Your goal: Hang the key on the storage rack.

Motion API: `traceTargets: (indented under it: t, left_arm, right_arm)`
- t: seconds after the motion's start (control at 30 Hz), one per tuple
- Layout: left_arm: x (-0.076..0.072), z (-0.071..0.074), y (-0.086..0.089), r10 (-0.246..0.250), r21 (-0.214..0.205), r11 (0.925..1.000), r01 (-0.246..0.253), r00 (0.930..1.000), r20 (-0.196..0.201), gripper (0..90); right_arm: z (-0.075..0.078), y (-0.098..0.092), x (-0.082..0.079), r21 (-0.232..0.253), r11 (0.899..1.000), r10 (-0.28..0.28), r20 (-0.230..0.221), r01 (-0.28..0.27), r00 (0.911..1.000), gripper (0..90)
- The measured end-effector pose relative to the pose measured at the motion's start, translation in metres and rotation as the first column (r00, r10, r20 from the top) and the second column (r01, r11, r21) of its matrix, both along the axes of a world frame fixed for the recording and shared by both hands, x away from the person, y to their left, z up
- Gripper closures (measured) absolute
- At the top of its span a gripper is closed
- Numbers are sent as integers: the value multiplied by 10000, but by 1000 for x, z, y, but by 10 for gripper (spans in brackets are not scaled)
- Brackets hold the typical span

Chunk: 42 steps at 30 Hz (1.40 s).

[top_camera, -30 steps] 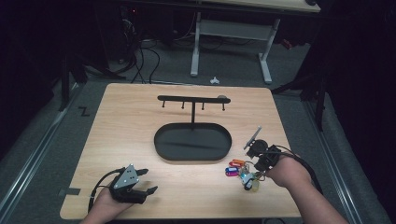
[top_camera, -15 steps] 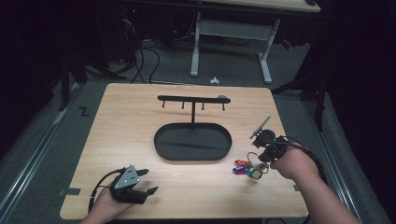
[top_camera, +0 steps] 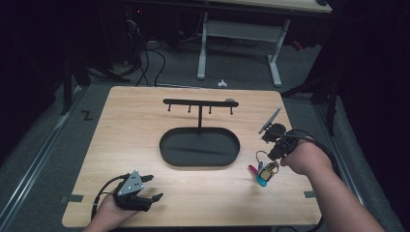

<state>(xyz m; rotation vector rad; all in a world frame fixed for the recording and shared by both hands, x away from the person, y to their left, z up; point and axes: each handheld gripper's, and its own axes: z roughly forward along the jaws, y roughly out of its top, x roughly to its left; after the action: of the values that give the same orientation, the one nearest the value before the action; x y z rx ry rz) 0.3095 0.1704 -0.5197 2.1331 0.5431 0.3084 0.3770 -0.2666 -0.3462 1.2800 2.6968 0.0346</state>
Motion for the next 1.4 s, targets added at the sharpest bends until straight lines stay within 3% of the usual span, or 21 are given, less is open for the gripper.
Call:
traceTargets:
  t: [0.33,0.77,1.1,1.4]
  left_arm:
    - [0,0,0,-57,58,10000,57,10000,15,280]
    - [-1,0,0,-90,90,9999,90,10000,15,280]
    - [-1,0,-1,-86,71,9999,86,10000,19,280]
    - [-1,0,-1,-89,86,9999,89,10000,15,280]
  right_arm:
    - [20,1,9,85,9999,-102,-271,105,9996,879]
    - [39,0,22,84,9993,-374,-276,376,9989,878]
    - [53,9,30,-12,9987,-513,-205,513,9985,879]
    - [62,24,40,7,9998,-190,-51,190,9998,879]
